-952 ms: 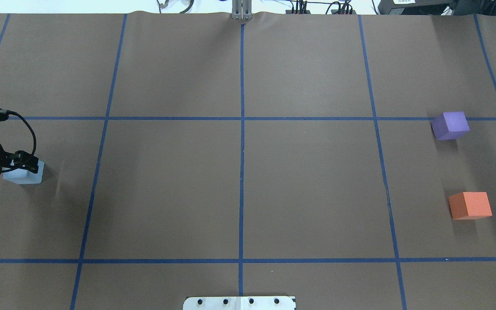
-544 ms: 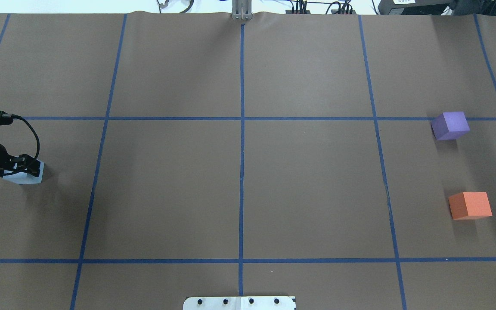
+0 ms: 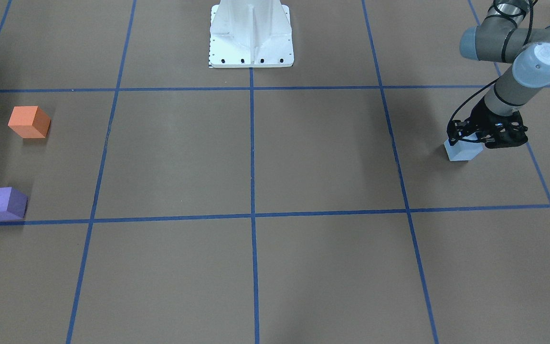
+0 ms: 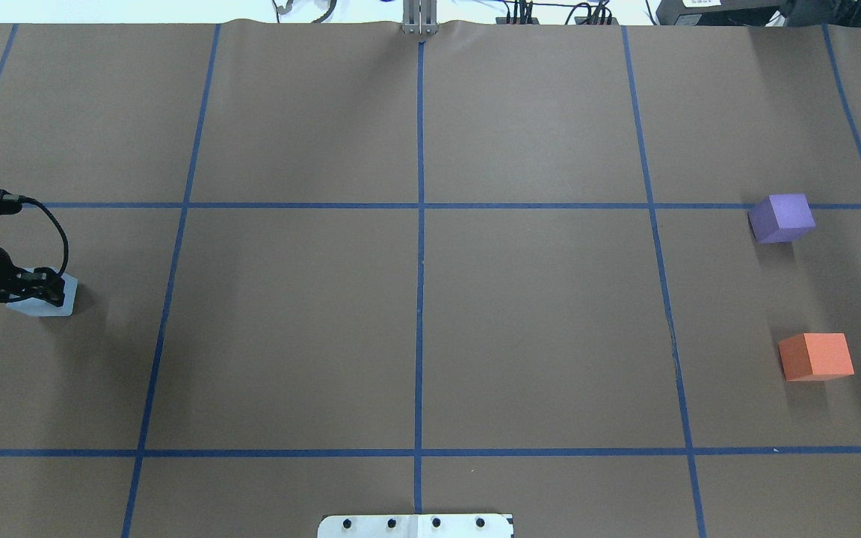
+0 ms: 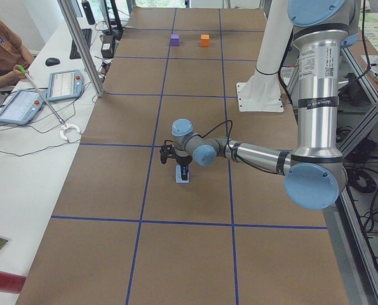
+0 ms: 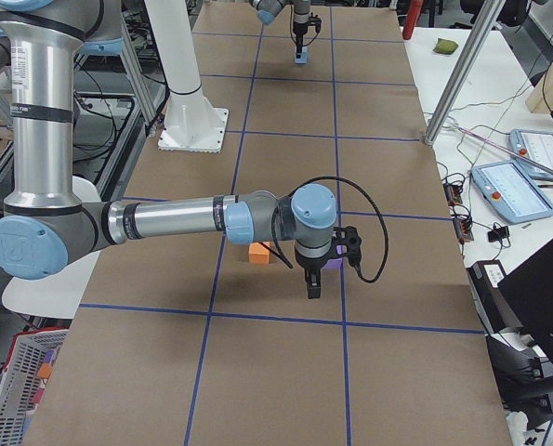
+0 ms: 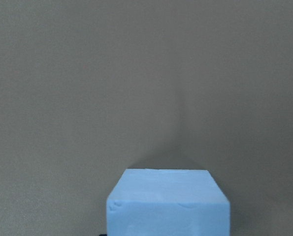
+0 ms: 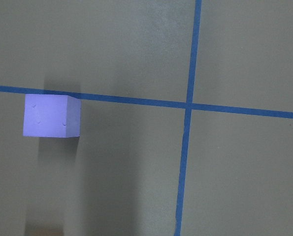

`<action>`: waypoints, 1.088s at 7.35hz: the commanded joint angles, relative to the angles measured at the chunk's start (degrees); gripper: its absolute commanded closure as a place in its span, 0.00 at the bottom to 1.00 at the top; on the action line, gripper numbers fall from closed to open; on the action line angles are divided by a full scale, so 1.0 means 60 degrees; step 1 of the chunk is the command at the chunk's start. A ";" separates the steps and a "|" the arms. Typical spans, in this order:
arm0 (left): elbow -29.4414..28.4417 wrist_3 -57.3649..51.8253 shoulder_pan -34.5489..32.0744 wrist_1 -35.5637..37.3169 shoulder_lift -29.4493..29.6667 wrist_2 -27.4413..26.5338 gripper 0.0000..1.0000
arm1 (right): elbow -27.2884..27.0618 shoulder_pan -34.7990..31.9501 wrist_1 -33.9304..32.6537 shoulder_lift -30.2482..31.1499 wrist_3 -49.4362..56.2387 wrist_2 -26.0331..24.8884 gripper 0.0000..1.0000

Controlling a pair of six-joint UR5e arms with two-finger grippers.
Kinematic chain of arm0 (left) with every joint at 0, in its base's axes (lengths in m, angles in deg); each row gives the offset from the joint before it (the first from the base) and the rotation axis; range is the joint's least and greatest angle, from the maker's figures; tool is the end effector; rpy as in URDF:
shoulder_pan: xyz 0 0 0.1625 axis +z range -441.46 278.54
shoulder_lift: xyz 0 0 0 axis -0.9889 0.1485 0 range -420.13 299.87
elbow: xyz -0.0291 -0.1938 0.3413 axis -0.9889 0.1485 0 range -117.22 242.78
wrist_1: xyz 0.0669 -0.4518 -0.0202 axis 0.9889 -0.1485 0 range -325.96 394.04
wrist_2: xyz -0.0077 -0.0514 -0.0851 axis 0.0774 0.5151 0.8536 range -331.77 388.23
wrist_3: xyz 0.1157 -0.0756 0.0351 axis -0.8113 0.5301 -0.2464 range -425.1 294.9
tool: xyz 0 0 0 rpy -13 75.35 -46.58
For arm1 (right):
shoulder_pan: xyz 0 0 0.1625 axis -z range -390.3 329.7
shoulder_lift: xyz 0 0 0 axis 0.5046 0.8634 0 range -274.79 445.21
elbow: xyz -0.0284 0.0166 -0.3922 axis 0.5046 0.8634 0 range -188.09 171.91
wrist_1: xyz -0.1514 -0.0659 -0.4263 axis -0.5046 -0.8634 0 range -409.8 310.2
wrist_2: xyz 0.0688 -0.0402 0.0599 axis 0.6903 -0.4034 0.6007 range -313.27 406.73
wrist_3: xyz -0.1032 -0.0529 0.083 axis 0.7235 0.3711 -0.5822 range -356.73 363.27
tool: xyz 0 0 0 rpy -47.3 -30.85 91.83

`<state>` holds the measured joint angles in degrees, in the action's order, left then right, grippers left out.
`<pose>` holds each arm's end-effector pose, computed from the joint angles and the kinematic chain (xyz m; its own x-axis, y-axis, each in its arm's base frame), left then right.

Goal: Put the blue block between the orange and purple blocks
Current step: 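Lower the left gripper onto the light blue cube and close it, then carry the light blue cube with the left gripper to the table center and release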

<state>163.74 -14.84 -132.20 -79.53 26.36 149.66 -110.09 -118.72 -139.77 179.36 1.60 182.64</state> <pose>0.3073 -0.4691 0.5514 0.7307 -0.0319 -0.6819 0.0304 0.9994 -0.0142 0.0166 -0.5176 0.5799 0.6934 -0.0888 0.7151 0.0072 0.9932 0.1163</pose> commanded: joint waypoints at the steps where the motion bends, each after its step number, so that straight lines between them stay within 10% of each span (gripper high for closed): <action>1: 0.1169 0.0003 -0.0053 0.1209 0.0086 0.0049 1.00 | -0.0006 0.0000 -0.0005 -0.0017 0.0000 0.0009 0.00; 5: 0.2041 0.0353 0.0078 0.5140 0.3886 0.0049 1.00 | -0.0021 0.0000 -0.0005 0.0012 0.0015 0.0024 0.00; 8: -0.0335 0.2471 0.1597 0.5585 0.7588 -0.0068 1.00 | -0.0300 0.0044 0.0024 -0.0003 -0.0044 0.0009 0.00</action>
<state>169.70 -5.70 -126.64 -46.74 61.51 149.55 -111.47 -118.53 -139.76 179.10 1.53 182.77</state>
